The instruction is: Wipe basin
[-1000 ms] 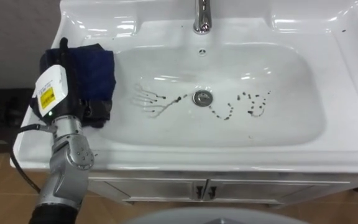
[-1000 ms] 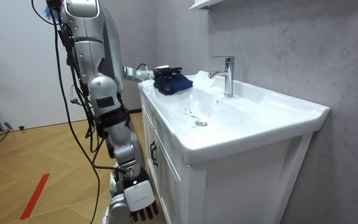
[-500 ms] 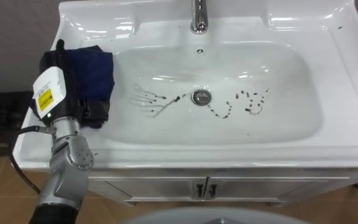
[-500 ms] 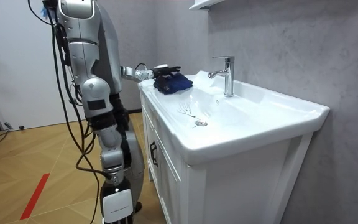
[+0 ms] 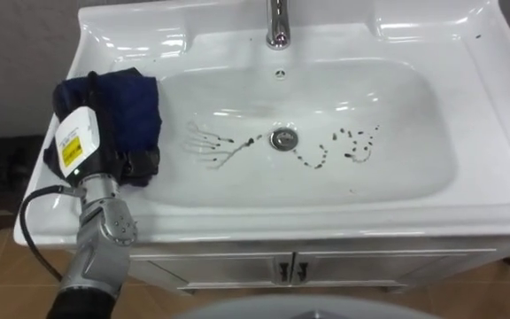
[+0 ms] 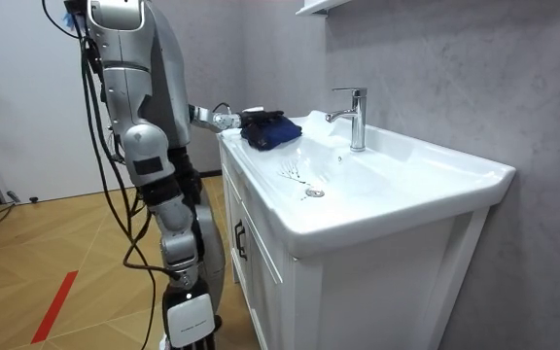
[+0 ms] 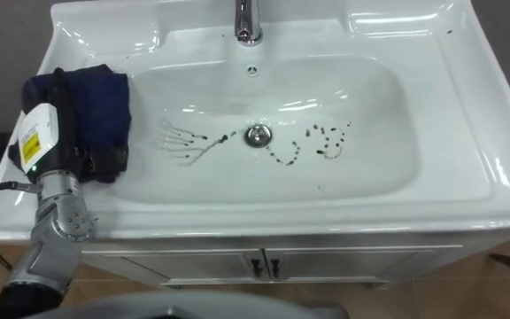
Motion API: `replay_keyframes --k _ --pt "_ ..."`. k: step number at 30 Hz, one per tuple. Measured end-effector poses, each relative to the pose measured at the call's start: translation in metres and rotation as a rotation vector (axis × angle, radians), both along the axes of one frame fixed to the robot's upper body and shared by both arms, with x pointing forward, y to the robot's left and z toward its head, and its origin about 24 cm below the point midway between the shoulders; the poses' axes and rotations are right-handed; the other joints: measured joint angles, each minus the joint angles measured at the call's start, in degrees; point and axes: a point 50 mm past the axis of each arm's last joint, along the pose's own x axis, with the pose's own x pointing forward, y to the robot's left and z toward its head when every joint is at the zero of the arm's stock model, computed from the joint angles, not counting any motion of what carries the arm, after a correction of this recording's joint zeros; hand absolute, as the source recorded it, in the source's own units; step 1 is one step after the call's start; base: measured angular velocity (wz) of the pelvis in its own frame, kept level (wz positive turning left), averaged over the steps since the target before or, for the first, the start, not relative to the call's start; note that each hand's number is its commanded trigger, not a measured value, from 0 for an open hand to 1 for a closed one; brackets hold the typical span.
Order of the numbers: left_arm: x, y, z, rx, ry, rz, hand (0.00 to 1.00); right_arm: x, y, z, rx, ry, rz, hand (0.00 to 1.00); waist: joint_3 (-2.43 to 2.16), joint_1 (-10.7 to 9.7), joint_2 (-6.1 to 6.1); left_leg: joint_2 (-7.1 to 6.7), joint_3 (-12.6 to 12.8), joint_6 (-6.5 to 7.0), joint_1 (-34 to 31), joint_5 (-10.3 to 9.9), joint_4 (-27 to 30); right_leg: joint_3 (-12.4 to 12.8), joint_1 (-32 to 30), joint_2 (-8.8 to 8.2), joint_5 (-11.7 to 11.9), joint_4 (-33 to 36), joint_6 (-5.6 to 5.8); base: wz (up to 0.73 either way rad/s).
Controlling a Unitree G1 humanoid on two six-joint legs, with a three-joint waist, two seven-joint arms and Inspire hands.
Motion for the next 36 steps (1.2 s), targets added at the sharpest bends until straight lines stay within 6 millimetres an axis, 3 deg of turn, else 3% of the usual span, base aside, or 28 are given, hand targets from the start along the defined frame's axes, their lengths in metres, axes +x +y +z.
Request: replay_keyframes --k 7,8,9,13,17,21,36 --pt "-0.002 -0.001 -0.006 -0.012 0.036 0.001 0.0 0.005 0.001 0.0 0.027 -0.02 -0.011 0.0 -0.32 0.2 -0.05 0.16 0.6 -0.07 0.6 0.0 0.0 0.0 0.1 0.04 -0.1 0.0 -0.46 -0.06" --pt "-0.003 0.0 -0.007 -0.013 0.041 0.002 0.27 0.005 0.001 0.0 0.03 -0.019 -0.017 0.0 -0.43 0.2 -0.04 0.2 0.6 -0.1 0.7 0.1 0.0 0.0 0.1 0.06 0.0 0.0 -0.52 0.0" --pt "-0.003 0.0 -0.008 -0.014 0.05 0.003 1.0 0.004 0.001 0.0 0.03 -0.015 -0.02 0.0 -0.61 0.2 -0.01 0.26 0.6 -0.11 0.7 0.1 0.0 0.1 0.2 0.11 0.0 0.1 -0.54 0.0" --pt "-0.004 -0.001 -0.015 -0.027 0.08 0.013 1.0 0.002 0.001 0.0 0.027 0.001 -0.037 0.0 -0.69 0.3 0.03 0.6 0.6 -0.38 0.8 0.2 0.0 0.1 0.4 0.45 0.1 0.2 -0.72 0.0" --pt "-0.002 0.002 -0.018 -0.017 0.088 0.029 1.0 0.001 0.0 0.0 0.015 0.004 -0.037 0.0 -0.68 0.4 -0.01 0.78 0.7 -0.86 0.9 0.5 0.0 0.1 0.5 0.68 -0.4 0.1 -1.75 0.0" --pt "0.003 0.011 -0.011 -0.007 0.055 0.068 1.0 0.0 0.0 0.001 0.011 0.021 -0.043 0.0 -0.7 0.4 -0.06 0.93 0.6 -1.37 1.7 0.9 -0.5 0.1 0.5 0.82 -1.3 0.3 -2.33 0.0" --pt "0.004 0.035 -0.001 0.035 0.012 0.143 1.0 0.005 -0.001 0.001 0.005 0.01 -0.041 0.0 -0.95 1.6 -0.5 0.57 0.4 -1.82 3.3 1.4 -2.0 0.5 1.0 0.71 -2.2 0.0 -2.55 -0.02"
